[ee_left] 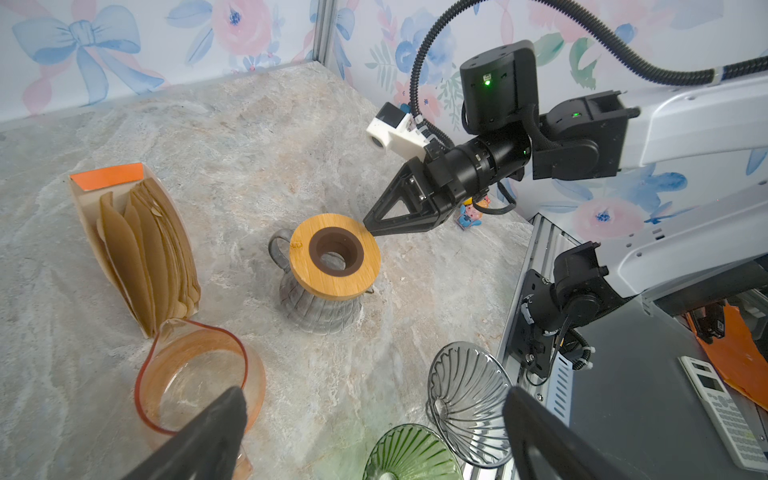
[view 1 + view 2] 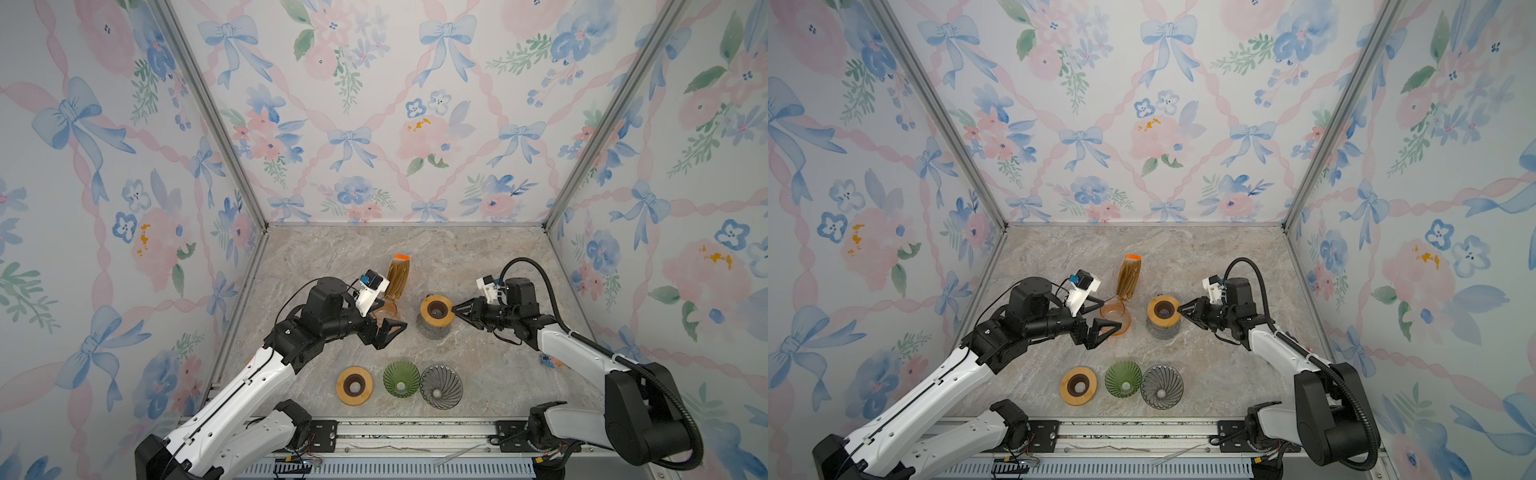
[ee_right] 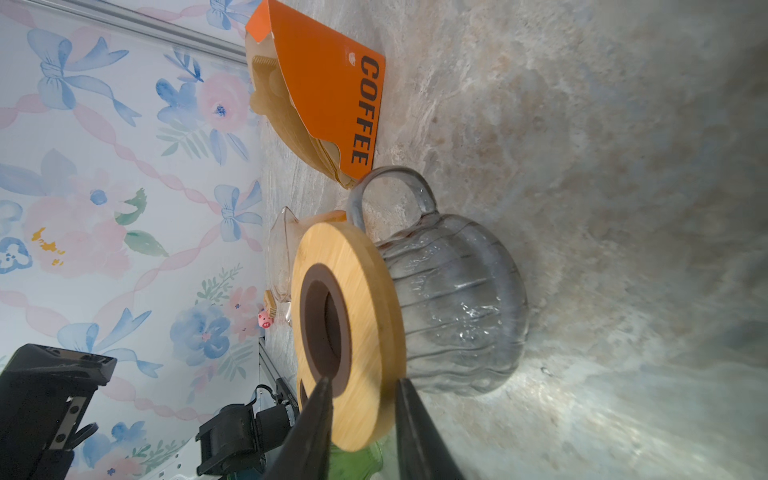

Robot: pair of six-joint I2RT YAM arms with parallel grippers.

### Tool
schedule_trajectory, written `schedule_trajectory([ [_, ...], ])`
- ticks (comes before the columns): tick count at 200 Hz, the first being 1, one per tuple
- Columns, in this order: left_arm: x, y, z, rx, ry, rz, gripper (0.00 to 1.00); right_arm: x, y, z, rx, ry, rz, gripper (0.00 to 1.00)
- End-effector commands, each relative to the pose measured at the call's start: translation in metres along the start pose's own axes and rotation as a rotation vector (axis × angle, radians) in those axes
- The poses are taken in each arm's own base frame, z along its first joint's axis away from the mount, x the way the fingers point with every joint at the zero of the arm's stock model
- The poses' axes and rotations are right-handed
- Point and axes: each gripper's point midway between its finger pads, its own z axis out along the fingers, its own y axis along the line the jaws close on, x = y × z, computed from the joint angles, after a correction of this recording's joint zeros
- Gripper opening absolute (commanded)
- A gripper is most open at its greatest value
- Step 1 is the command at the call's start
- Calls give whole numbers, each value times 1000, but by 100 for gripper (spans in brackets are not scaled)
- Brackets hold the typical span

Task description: Place the coffee filter in the dripper

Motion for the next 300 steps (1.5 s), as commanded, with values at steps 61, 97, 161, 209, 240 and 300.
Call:
schedule_trajectory([
  [61, 6, 36, 1, -184, -22, -173, 98, 4, 24, -41, 156, -67, -230, 54],
  [97, 19, 57, 9, -274, 2, -296, 98, -3, 36, -60, 199, -129, -312, 91],
  [161, 19, 89, 26, -408, 35, -348, 98, -31, 43, -88, 335, -313, -391, 96],
  [209, 7, 110, 56, -447, 98, -301, 98, -32, 46, -88, 316, -273, -405, 99],
  [240, -1, 122, 76, -457, 128, -290, 95, -29, 38, -90, 377, -293, -404, 96],
  [300, -8, 130, 97, -387, 189, -233, 85, 2, 62, -82, 309, -228, -423, 100],
])
